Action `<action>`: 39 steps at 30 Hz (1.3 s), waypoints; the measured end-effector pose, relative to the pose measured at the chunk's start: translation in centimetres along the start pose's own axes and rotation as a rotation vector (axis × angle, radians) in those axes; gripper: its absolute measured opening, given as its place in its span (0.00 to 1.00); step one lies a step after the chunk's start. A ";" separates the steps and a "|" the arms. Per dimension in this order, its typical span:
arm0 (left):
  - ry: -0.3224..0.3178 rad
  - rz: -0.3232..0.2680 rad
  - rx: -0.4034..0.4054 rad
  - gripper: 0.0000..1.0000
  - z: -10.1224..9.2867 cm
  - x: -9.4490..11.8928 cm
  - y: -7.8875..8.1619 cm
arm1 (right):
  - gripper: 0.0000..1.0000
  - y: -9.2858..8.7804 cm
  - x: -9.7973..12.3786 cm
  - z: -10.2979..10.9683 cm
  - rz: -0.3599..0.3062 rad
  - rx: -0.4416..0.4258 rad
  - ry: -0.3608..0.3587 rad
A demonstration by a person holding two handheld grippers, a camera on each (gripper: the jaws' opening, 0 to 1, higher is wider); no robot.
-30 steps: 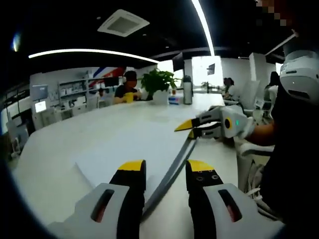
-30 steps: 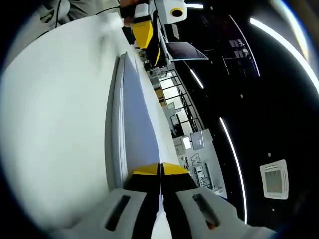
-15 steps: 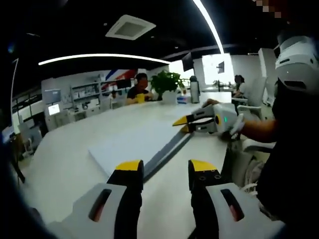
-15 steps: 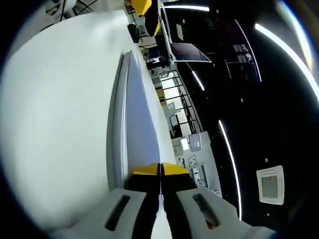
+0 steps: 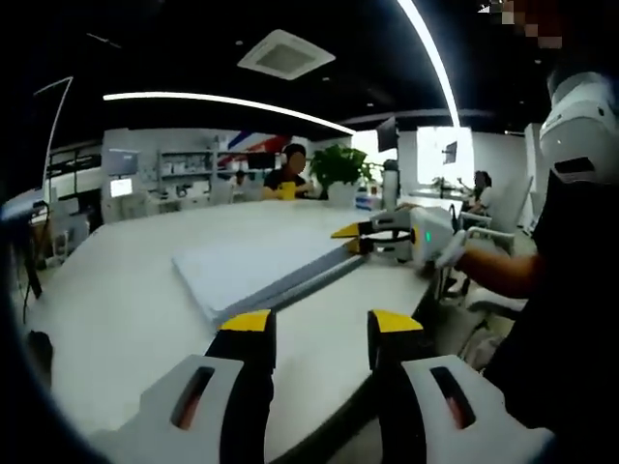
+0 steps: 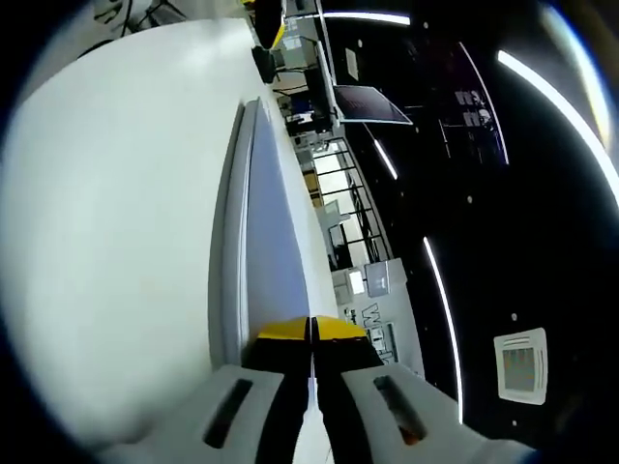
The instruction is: Grasp the top corner of one sheet in the document stack and pull a single sheet out from the document stack, separating that one sheet from the rest and lifting it clear until the single sheet is fully removed from the stack
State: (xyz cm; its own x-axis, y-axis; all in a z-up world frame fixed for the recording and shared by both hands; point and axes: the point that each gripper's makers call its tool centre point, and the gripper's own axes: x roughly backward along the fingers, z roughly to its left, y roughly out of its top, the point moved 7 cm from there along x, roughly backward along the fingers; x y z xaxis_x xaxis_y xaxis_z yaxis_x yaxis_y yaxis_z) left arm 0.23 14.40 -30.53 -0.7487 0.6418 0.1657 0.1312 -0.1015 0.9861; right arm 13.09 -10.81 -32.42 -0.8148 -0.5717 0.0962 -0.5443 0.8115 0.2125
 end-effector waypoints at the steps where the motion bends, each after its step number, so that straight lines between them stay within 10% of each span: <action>1: 0.017 -0.023 0.021 0.39 0.0 -0.1 0.2 | 0.02 0.0 0.0 0.0 0.000 -0.001 -0.001; 15: 0.094 -0.030 0.023 0.59 0.3 0.5 -1.0 | 0.02 -0.2 0.1 0.2 -0.002 -0.019 -0.004; 39: 0.077 0.012 0.030 0.58 0.4 -0.1 -2.2 | 0.02 -0.4 0.1 0.3 0.006 0.017 -0.014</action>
State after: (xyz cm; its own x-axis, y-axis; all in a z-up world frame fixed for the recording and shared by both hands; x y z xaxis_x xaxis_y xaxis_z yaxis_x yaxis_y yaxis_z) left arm 0.23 14.86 -32.68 -0.7946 0.5802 0.1787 0.1589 -0.0853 0.9836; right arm 13.21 -11.14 -32.77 -0.8206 -0.5654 0.0833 -0.5429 0.8167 0.1957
